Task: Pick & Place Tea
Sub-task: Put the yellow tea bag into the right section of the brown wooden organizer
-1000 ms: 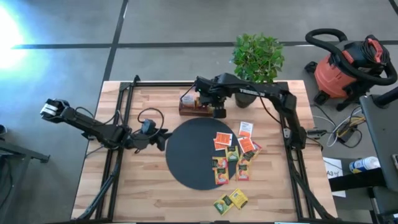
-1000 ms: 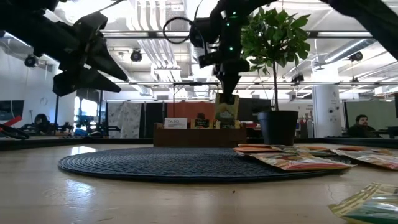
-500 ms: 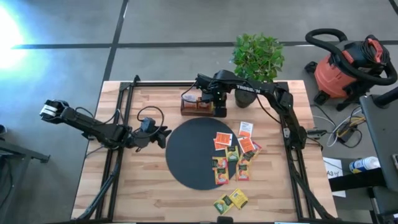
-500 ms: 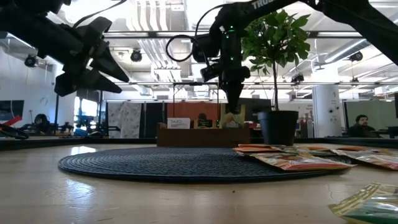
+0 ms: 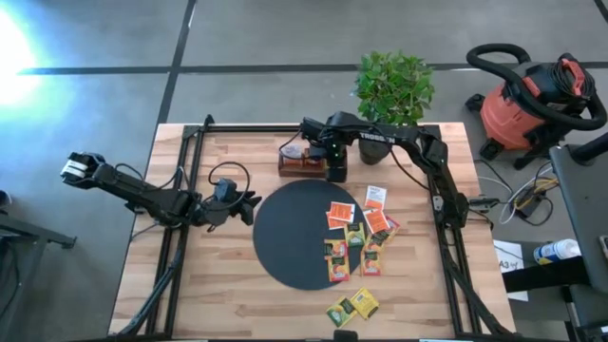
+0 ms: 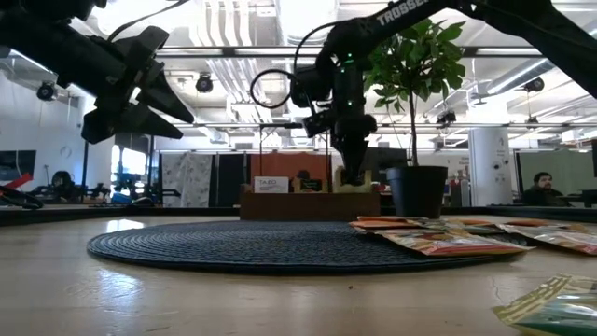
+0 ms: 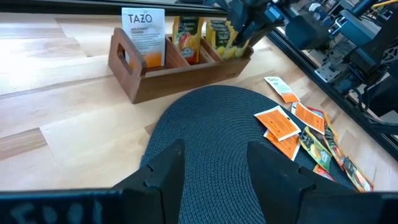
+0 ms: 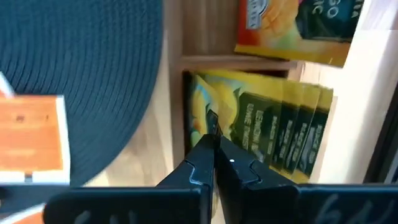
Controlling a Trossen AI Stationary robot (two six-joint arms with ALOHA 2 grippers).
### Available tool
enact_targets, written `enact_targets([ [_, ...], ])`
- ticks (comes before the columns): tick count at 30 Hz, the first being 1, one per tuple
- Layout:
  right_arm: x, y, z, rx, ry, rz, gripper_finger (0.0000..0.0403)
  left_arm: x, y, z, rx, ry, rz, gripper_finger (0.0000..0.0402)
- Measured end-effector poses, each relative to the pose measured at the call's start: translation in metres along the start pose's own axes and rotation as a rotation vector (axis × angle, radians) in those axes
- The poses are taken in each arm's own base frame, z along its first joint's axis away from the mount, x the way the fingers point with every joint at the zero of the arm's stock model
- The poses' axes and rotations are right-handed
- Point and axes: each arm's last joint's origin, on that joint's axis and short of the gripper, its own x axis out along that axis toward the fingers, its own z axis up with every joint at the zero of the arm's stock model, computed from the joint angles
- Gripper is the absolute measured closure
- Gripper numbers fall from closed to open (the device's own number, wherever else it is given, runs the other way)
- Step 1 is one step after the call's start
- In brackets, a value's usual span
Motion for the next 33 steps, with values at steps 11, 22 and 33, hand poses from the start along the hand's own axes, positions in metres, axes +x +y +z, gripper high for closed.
enact_targets([
  [11, 0.003, -0.002, 0.0, 0.013, 0.02, -0.106, 0.0337, 0.0, 0.0, 0.0, -0.005, 0.0, 0.0, 0.0234],
  [22, -0.029, -0.005, 0.005, 0.047, -0.077, -0.138, 0.0274, 0.0, 0.0, 0.0, -0.012, 0.001, 0.0, 0.0234],
  [33, -0.086, 0.025, -0.025, 0.263, -0.265, 0.262, 0.0261, 0.0, 0.0, 0.0, -0.004, 0.001, 0.001, 0.0234],
])
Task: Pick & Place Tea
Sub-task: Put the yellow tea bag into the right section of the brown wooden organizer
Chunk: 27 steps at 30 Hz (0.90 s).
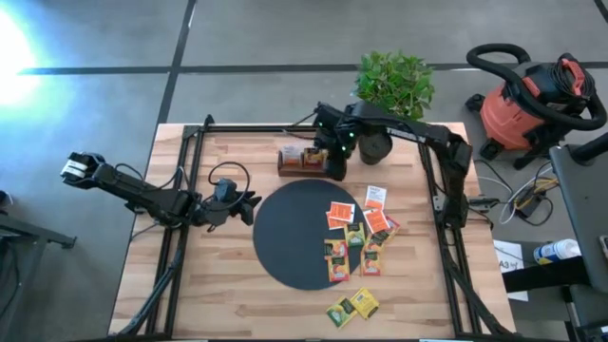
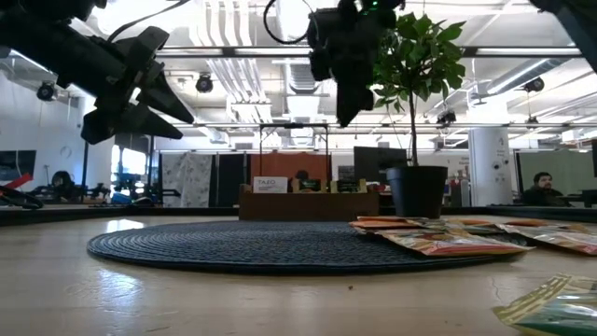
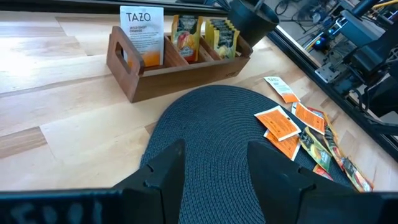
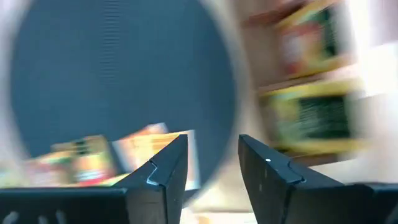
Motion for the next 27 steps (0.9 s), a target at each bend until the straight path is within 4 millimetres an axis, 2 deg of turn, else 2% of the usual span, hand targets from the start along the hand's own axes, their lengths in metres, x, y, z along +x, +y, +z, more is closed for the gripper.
enact_targets([
  [2, 0.003, 0.012, -0.011, 0.042, 0.032, 0.071, 0.0262, 0.0, 0.0, 0.0, 0.001, 0.0, 0.0, 0.0234],
  [7, 0.02, 0.051, -0.044, 0.03, 0.13, 0.09, 0.0267, 0.0, -0.001, -0.001, 0.038, 0.031, -0.021, 0.0234],
  [13, 0.042, 0.084, -0.087, 0.118, 0.179, 0.095, 0.0273, 0.0, -0.003, -0.004, 0.1, 0.137, -0.101, 0.0234],
  [22, 0.069, 0.135, -0.148, 0.289, 0.195, 0.196, 0.0277, 0.005, -0.017, -0.012, 0.186, 0.289, -0.338, 0.0234],
  [27, 0.08, 0.168, -0.177, 0.339, 0.2, 0.263, 0.0282, 0.014, -0.032, -0.019, 0.117, 0.329, -0.48, 0.0234],
])
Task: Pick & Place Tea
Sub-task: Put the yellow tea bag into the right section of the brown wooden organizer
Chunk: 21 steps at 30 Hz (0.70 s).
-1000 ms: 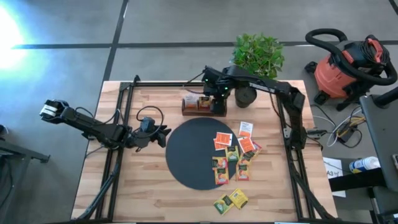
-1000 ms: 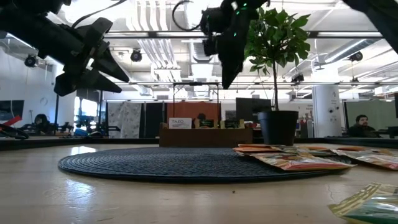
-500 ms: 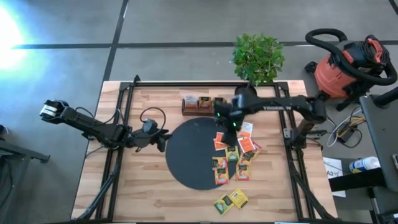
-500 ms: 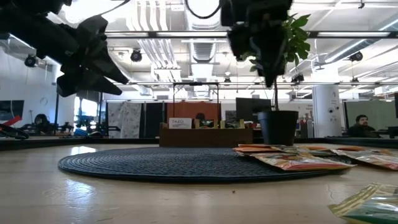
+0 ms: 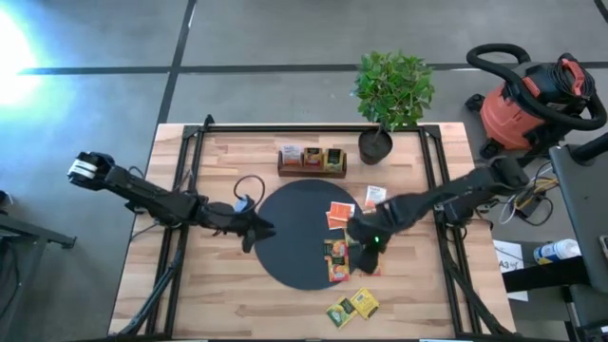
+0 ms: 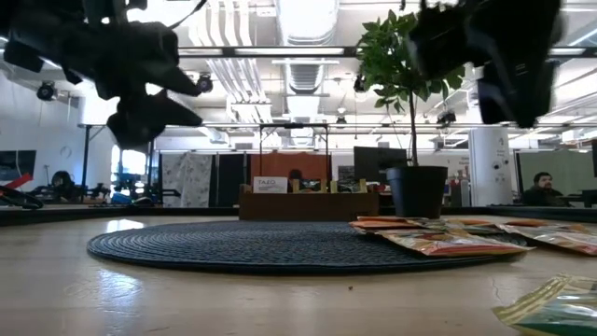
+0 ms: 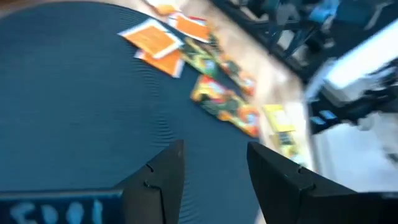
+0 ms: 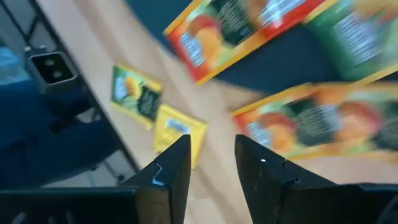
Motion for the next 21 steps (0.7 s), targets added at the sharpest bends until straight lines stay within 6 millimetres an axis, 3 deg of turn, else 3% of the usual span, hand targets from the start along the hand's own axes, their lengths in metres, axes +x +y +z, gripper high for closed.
enact_targets([
  [6, 0.027, 0.022, -0.037, -0.003, 0.007, 0.087, 0.0283, 0.024, -0.017, -0.01, -0.093, 0.034, -0.074, 0.0234],
  [12, 0.047, 0.031, -0.07, -0.031, -0.035, 0.066, 0.0286, 0.055, -0.057, -0.021, -0.115, 0.053, -0.074, 0.0234],
  [21, 0.052, 0.047, -0.088, -0.043, -0.214, 0.105, 0.0287, 0.104, -0.111, -0.042, -0.041, 0.226, -0.03, 0.025],
])
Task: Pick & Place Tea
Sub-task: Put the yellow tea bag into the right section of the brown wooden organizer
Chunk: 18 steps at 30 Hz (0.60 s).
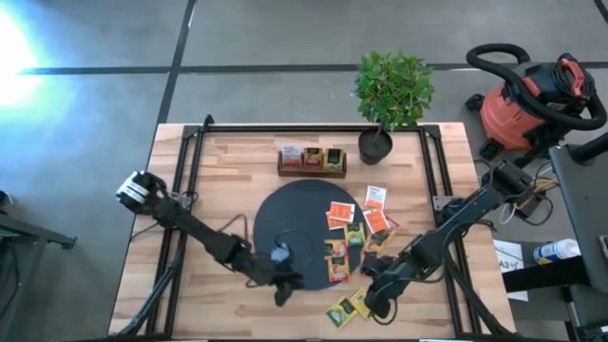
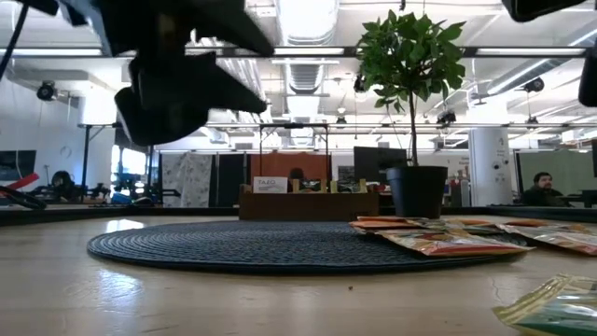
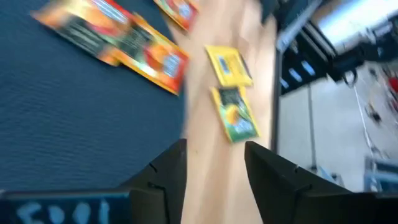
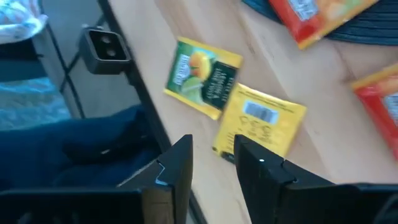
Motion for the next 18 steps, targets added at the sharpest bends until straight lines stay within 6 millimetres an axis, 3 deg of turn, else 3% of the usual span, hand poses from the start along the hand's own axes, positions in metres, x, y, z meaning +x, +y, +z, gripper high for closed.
enact_targets([
  [5, 0.0, 0.004, -0.002, 0.031, -0.02, 0.036, 0.0289, 0.022, -0.019, -0.004, 0.015, 0.028, -0.037, 0.0291],
  [13, 0.0, 0.005, -0.002, 0.067, -0.021, 0.049, 0.0284, 0.064, -0.036, -0.009, 0.062, 0.077, -0.077, 0.0391],
  [18, 0.0, 0.005, -0.002, 0.064, -0.037, 0.045, 0.0287, 0.099, -0.045, -0.015, 0.085, 0.122, -0.113, 0.04],
])
